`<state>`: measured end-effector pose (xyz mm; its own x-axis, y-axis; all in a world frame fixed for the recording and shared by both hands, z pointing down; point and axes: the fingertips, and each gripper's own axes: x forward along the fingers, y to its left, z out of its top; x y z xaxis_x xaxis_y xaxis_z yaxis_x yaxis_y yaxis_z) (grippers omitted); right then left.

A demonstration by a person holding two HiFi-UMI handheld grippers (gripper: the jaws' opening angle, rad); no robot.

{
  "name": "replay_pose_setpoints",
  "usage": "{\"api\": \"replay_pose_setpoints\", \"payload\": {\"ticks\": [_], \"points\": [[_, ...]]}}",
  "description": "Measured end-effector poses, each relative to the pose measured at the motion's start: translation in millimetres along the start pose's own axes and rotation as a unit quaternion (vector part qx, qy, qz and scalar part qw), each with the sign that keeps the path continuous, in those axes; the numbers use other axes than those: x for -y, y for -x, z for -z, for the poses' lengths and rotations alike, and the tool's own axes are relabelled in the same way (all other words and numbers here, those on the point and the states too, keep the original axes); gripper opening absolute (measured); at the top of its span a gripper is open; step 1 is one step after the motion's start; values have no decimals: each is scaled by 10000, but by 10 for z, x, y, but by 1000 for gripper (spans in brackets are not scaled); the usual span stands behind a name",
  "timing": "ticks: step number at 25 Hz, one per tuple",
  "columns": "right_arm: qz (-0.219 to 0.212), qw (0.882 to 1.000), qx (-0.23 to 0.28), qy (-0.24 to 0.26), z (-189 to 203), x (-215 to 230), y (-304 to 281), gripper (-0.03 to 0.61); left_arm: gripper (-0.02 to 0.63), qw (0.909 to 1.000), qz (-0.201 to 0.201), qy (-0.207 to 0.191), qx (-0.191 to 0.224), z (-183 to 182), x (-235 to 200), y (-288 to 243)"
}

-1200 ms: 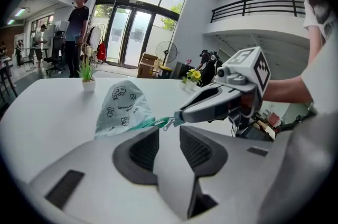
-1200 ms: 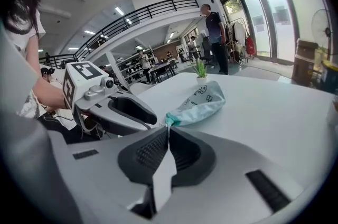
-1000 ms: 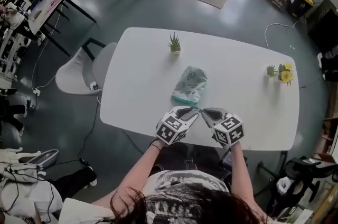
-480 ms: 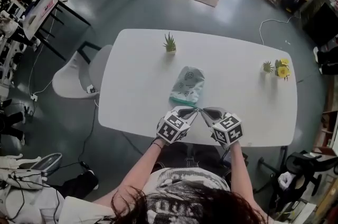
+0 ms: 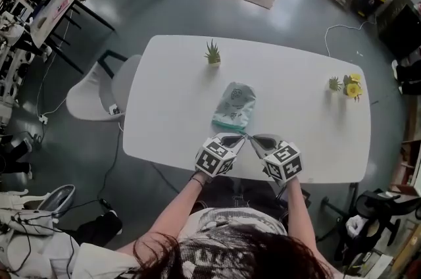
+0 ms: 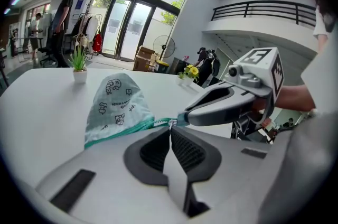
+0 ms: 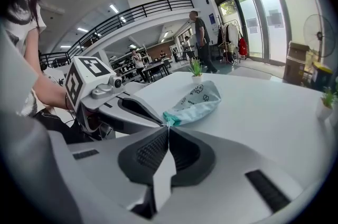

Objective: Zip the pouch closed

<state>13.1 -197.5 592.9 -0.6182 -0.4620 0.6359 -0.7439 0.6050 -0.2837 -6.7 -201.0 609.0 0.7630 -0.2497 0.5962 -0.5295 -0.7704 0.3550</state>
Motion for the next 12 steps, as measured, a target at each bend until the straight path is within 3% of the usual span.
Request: {"api": "replay_pose_setpoints", "payload": {"ticks": [8,12], "points": [[-6,10000,-48,36,38,32,21,6,18,9999,28,70,-99,27,-22,-42],[-16,10000,-83,33,75,50,25,5,17,9994,-11,310,-126,106,-149,-38]]}}
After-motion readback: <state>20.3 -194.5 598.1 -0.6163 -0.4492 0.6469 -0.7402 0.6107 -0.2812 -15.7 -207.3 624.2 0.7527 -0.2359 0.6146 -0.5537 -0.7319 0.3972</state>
